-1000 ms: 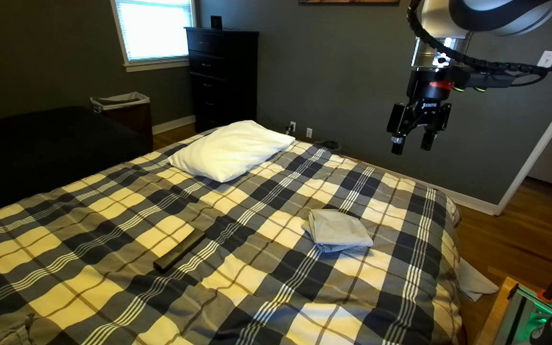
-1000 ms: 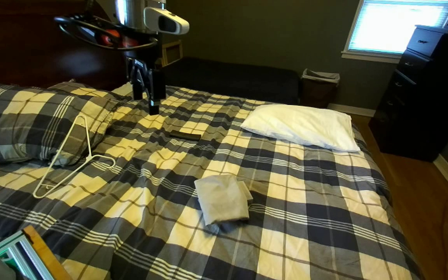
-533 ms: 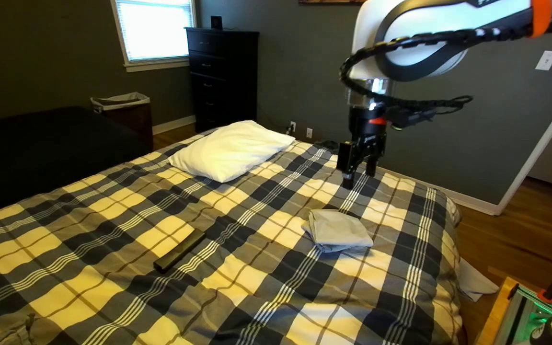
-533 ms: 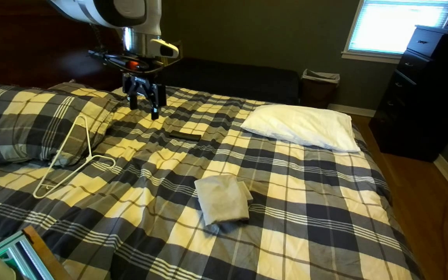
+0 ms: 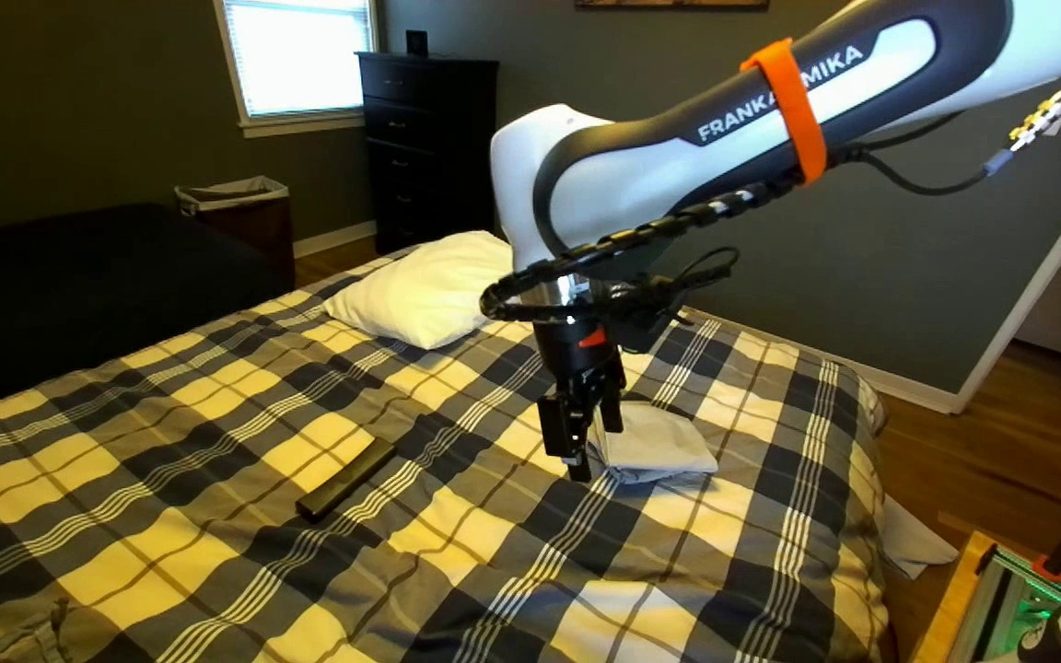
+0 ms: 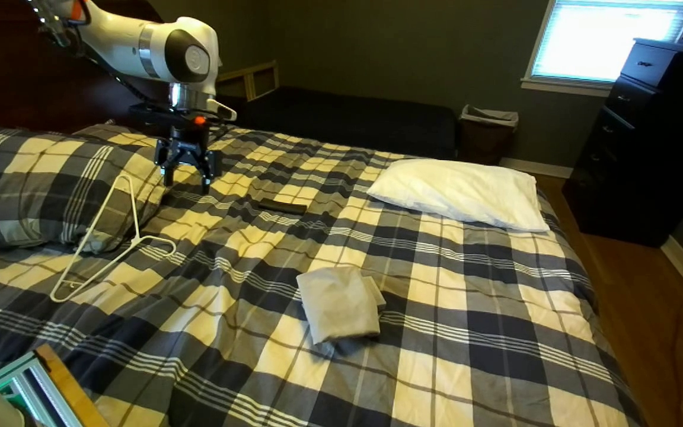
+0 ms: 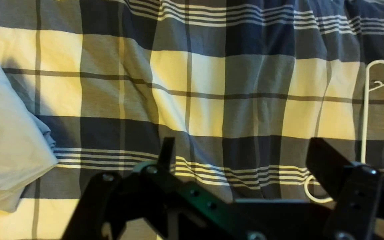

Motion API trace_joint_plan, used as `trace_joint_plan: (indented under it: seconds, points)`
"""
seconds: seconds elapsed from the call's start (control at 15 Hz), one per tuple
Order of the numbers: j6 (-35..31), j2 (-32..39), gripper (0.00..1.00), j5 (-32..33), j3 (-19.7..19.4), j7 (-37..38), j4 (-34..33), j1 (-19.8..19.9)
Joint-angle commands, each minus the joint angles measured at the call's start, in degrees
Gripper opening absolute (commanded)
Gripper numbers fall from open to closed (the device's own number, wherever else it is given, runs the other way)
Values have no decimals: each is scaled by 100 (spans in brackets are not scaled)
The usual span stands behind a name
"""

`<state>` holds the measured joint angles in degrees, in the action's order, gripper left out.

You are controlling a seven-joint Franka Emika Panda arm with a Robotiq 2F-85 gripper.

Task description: Put the hanger on the grey thing

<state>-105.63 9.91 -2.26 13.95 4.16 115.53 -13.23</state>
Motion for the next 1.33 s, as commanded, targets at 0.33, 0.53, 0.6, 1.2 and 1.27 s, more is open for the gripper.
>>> trace_joint_plan:
  seconds: [0.33, 0.53, 0.6, 1.2, 1.27]
  points:
    - [-511, 1015, 100, 203, 166, -1060, -507, -242]
    - [-1161, 1888, 100, 198, 373, -1565, -802, -485]
    - [-1304, 2186, 100, 228, 431, -1751, -980, -563]
    - [-1227, 3613, 100, 663, 498, -2194, -2203, -1038]
    - [-1117, 3773, 100, 663, 516, -2319, -2393, -1038]
